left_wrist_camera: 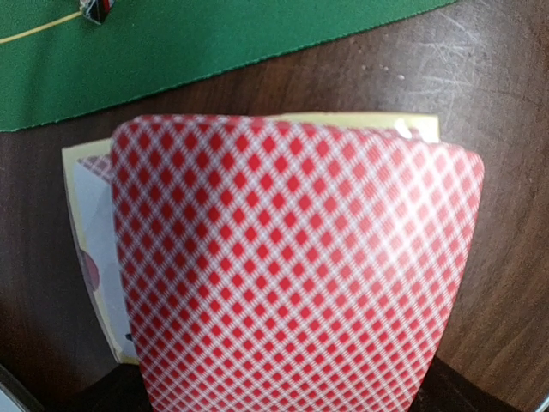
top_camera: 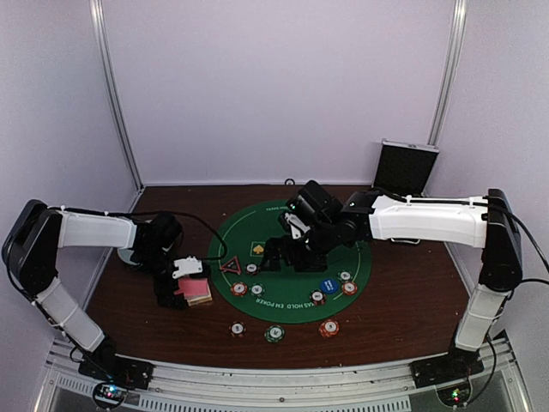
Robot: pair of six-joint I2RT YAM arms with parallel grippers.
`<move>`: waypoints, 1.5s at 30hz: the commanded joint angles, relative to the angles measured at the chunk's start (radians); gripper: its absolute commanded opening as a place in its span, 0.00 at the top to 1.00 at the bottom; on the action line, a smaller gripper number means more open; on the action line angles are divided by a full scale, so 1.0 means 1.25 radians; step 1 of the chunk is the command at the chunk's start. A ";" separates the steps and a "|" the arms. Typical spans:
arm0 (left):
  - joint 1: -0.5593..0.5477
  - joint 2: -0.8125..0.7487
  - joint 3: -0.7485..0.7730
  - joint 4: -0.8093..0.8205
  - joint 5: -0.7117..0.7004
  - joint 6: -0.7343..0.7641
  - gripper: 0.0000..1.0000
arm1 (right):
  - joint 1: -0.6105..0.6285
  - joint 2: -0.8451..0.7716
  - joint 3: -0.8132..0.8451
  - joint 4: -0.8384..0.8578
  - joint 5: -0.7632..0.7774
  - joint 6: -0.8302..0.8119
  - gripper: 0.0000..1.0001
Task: Distribute texas hold em gaming equipment
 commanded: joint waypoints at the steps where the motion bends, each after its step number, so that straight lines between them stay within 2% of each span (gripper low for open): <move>1: -0.003 0.012 0.001 0.024 0.012 -0.001 0.02 | 0.002 -0.036 -0.018 0.015 -0.005 0.000 0.01; 6: -0.003 0.013 -0.001 0.020 0.015 0.001 0.03 | 0.002 -0.039 -0.021 0.015 -0.005 0.000 0.03; 14: -0.002 0.012 -0.005 0.016 0.014 0.010 0.21 | 0.001 -0.036 -0.023 0.021 -0.009 0.001 0.09; 26: -0.003 0.007 -0.019 0.013 0.002 0.034 0.37 | 0.001 -0.033 -0.027 0.038 -0.025 0.008 0.14; 42: -0.003 -0.013 -0.012 0.035 -0.007 0.022 1.00 | 0.002 -0.023 -0.024 0.058 -0.046 0.022 0.17; 45: -0.002 -0.021 0.007 0.015 0.003 0.016 1.00 | 0.001 -0.025 -0.025 0.060 -0.047 0.024 0.17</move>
